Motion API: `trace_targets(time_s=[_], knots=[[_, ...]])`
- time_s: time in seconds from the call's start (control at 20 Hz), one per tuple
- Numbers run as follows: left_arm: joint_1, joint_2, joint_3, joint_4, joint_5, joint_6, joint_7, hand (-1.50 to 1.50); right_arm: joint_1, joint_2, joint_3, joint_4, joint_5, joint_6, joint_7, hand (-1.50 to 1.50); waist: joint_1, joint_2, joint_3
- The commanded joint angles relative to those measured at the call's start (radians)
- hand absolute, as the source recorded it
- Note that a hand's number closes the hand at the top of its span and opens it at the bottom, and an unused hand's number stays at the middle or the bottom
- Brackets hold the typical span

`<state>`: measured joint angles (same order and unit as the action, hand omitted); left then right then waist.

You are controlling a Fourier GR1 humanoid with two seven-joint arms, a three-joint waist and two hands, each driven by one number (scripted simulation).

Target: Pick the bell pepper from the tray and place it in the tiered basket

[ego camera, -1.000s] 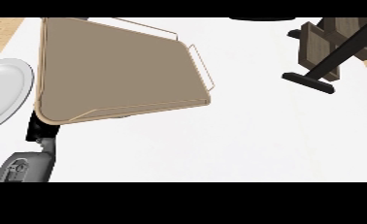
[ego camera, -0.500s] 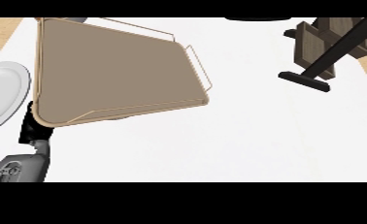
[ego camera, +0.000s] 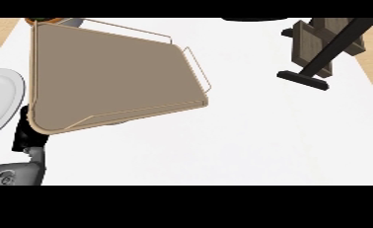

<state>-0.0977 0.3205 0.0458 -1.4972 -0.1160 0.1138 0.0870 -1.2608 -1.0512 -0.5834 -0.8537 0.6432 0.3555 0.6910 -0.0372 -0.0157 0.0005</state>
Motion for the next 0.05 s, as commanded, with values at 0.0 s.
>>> trace_targets(time_s=[0.0], knots=[[-0.010, 0.000, 0.017, 0.014, 0.017, -0.015, -0.015, 0.00, 0.116, -0.064, -0.123, -0.115, -0.110, 0.082, -0.004, -1.50, 0.002, 0.005, 0.000]])
